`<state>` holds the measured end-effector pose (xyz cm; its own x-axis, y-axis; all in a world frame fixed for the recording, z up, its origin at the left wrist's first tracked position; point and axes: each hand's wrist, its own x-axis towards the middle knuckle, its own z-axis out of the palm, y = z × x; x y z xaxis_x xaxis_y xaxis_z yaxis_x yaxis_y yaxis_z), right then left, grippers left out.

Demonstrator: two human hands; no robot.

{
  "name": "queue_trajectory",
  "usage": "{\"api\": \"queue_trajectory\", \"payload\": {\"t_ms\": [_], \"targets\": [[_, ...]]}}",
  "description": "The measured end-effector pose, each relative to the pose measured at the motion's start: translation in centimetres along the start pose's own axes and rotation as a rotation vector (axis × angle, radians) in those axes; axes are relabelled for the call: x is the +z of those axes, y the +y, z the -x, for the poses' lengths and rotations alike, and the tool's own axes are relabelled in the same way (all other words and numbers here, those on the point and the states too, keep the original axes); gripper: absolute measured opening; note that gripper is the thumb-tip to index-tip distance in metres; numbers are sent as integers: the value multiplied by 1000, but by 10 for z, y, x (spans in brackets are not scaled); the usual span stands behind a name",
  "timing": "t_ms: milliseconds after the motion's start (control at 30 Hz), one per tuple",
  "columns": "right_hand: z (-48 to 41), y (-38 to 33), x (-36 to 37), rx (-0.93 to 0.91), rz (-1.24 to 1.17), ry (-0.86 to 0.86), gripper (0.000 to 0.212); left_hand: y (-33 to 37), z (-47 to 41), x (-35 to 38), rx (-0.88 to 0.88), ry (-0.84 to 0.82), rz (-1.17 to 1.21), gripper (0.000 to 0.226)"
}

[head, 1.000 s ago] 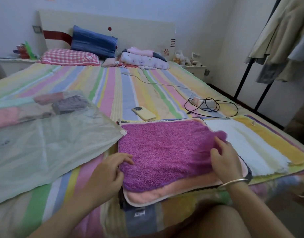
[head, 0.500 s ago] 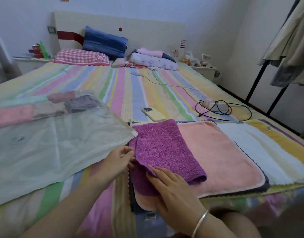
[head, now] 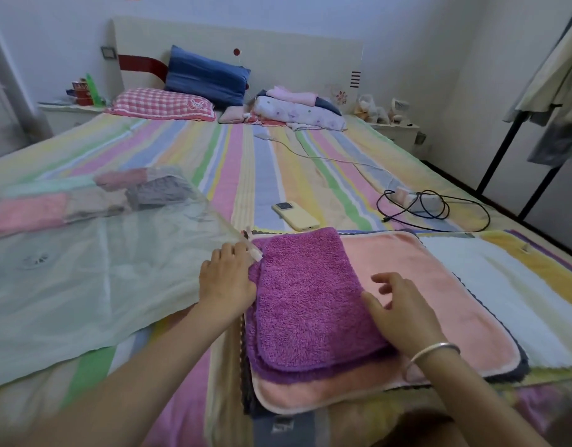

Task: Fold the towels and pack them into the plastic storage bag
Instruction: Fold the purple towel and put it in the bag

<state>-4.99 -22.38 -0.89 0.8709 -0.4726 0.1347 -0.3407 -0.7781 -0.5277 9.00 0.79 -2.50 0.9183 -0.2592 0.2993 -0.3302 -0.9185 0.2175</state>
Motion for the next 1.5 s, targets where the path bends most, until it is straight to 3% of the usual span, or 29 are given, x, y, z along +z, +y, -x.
{"api": "queue_trajectory", "payload": {"t_ms": [67, 167, 367, 567, 633, 700, 767, 833, 900, 933, 1033, 1133, 1233, 1500], "targets": [[-8, 2, 0, 82, 10, -97, 48, -14, 0, 10, 11, -93, -69, 60], [-10, -3, 4, 55, 37, -135, 51, -35, 3, 17, 66, -223, -196, 76], [-10, -7, 6, 15, 53, -153, 54, -57, 22, 5, 141, -282, -241, 68], [-12, -8, 4, 37, 31, -175, 54, -72, 42, -42, 71, -625, -354, 62], [-10, -10, 5, 41, 61, -168, 55, -53, 36, -53, 7, -511, -278, 43], [-2, -15, 6, -2, 190, -101, 55, -31, 22, -50, -29, -242, -49, 29], [9, -20, 9, -205, 334, 82, 49, -9, 2, -36, -51, -66, 282, 23], [25, -33, 13, -494, 276, 191, 36, 6, -20, -20, -101, -81, 506, 14], [41, -47, 19, -688, 177, 116, 31, 12, -42, -3, -195, -115, 556, 7], [48, -53, 23, -743, 169, 61, 34, 13, -51, 3, -250, -124, 531, 14], [60, -64, 38, -825, 192, -15, 42, 14, -72, 7, -380, -222, 488, 36], [61, -67, 48, -860, 158, 18, 29, 20, -80, 1, -383, -285, 439, 31], [61, -65, 53, -905, 94, 93, 15, 21, -76, 2, -353, -233, 458, 20], [70, -60, 52, -959, -66, 136, 11, -4, -58, 8, -313, -38, 551, 30]]}}
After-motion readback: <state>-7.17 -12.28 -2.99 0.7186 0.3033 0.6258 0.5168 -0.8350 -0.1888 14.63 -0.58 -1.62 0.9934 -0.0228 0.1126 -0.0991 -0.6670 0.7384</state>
